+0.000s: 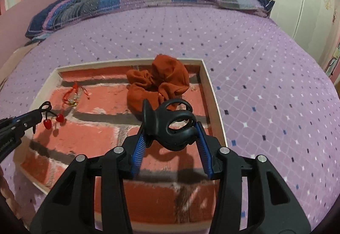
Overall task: Organize jewelry
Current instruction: 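Lift and carry the hair tie and claw clip over the cream tray, then open both grippers to drop the hair tie and claw clip into the tray, then move the left gripper to the black leather bracelet while the right gripper reaches the black beaded bracelet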
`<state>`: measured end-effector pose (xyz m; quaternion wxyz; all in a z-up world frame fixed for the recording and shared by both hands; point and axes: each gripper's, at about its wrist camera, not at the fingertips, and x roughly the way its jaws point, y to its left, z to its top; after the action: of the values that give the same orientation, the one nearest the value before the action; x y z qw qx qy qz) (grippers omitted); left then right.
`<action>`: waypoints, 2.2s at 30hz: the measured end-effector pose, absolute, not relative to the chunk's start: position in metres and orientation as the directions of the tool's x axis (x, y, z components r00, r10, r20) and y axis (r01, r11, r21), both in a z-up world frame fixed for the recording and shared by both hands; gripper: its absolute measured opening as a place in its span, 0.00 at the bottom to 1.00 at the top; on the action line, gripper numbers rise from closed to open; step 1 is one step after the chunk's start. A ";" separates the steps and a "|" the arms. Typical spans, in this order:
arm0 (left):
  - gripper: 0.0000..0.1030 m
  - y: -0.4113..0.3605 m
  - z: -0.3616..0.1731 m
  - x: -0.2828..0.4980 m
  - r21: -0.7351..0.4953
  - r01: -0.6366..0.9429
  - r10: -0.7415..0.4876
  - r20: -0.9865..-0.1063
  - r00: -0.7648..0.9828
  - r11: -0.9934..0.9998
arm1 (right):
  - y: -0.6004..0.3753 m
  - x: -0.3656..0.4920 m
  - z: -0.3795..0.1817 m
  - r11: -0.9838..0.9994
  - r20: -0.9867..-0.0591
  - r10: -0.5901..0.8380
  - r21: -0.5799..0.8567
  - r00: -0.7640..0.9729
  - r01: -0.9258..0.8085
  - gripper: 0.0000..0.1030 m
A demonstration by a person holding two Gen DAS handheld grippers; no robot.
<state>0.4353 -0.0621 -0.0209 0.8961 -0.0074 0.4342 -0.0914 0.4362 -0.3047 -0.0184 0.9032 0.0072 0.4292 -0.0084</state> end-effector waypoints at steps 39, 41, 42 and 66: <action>0.82 -0.039 0.067 0.392 -0.008 0.151 -0.110 -0.724 0.681 0.988 | -0.311 0.395 0.061 0.999 -0.723 -0.015 0.015 0.691 0.038 0.95; 0.84 -0.028 0.081 0.366 0.020 0.140 -0.087 -0.691 0.718 0.990 | -0.311 0.371 0.073 0.999 -0.705 0.001 0.036 0.709 0.034 0.96; 0.84 -0.022 0.086 0.355 0.030 0.137 -0.080 -0.680 0.729 0.990 | -0.313 0.361 0.077 0.998 -0.700 0.010 0.046 0.714 0.032 0.96; 0.88 0.130 -0.004 0.133 0.022 -0.053 0.054 -0.676 0.735 0.998 | -0.265 0.121 0.027 0.997 -0.610 -0.046 0.018 0.791 0.071 0.95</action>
<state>0.1329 0.1296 -0.0041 0.9314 0.0007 0.3629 0.0289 0.1212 -0.2646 0.0271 0.9461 0.0199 0.3217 -0.0310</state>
